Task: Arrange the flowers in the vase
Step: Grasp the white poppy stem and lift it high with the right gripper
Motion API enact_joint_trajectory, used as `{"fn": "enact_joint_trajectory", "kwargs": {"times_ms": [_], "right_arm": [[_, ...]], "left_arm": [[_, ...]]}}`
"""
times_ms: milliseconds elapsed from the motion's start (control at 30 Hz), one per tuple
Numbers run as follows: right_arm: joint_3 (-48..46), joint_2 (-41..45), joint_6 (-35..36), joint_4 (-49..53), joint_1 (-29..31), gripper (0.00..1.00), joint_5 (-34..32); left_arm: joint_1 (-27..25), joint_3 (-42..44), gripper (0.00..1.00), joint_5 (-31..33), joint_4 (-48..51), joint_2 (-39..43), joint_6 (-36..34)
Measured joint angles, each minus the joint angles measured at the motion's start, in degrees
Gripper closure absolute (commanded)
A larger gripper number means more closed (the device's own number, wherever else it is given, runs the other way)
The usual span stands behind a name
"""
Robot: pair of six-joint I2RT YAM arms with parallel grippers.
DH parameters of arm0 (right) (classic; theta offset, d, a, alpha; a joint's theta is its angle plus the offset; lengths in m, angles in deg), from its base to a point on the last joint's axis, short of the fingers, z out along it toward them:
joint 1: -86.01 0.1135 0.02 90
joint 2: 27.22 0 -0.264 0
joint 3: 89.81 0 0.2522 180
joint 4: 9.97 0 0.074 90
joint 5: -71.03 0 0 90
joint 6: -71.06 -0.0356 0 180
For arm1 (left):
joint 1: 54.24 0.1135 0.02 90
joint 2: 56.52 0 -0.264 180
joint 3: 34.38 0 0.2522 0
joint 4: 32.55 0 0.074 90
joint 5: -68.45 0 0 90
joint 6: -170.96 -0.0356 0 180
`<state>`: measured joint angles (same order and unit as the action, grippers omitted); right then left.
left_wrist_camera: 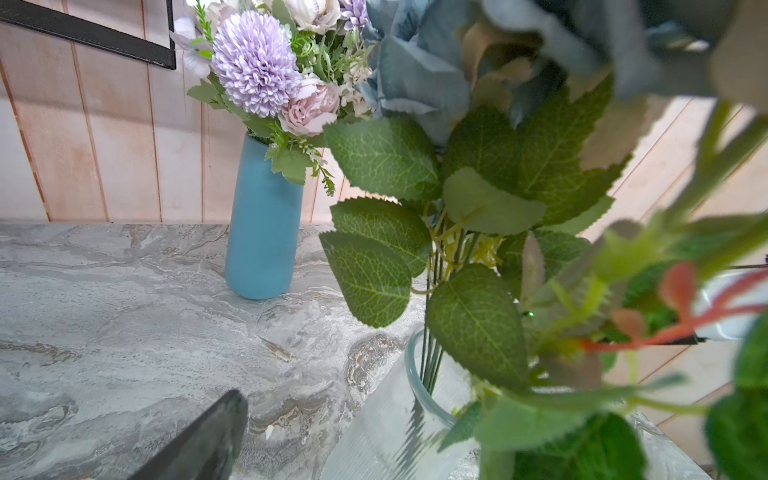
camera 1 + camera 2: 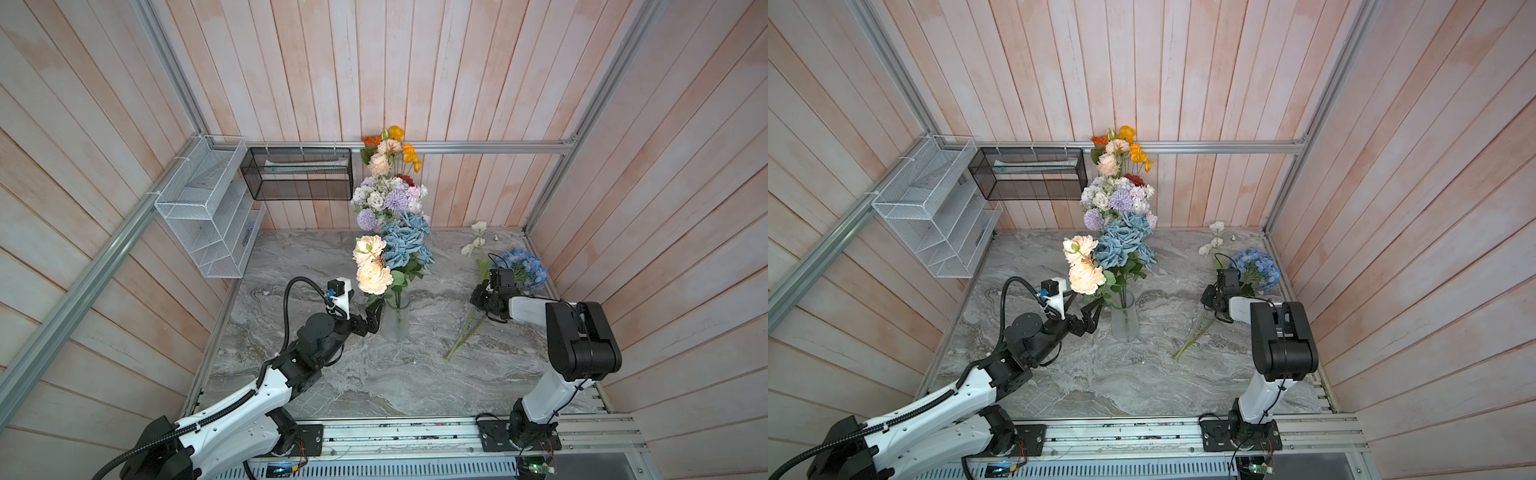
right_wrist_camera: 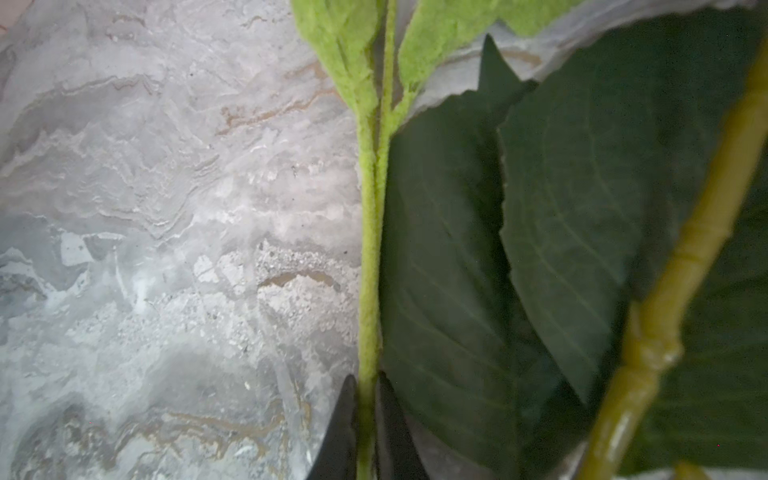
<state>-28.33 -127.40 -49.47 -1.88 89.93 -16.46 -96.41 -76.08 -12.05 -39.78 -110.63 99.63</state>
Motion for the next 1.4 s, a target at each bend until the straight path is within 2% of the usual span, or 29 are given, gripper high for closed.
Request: {"fn": "enact_joint_trajectory", "kwargs": {"times_ms": [67,333,600,833,967,1200,1400], "right_arm": [[0.00,0.00,-0.04,-0.04,0.00,1.00,0.24],[-0.02,2.05,0.09,0.59,0.00,1.00,1.07],[0.00,12.07,0.07,0.33,-0.02,1.00,2.91],[0.13,20.94,0.33,-0.87,-0.02,1.00,4.98],[-0.09,27.15,0.55,-4.79,-0.02,1.00,8.28],[-2.36,39.01,0.31,-17.62,0.50,1.00,15.67],[-1.42,41.72,1.53,-25.38,6.60,1.00,19.30]], "left_arm": [[0.00,0.00,0.00,0.04,0.00,0.00,0.00],[0.00,0.00,0.00,1.05,0.00,0.04,0.00],[1.18,0.02,0.00,2.36,-0.13,1.90,1.31],[6.43,2.58,0.00,0.52,-1.09,3.54,5.79],[9.09,4.28,0.00,-0.98,-1.31,4.09,8.70],[12.72,6.36,0.00,-3.76,-2.49,4.11,14.25],[15.41,7.89,0.00,-5.75,-3.08,4.00,18.82]]}}
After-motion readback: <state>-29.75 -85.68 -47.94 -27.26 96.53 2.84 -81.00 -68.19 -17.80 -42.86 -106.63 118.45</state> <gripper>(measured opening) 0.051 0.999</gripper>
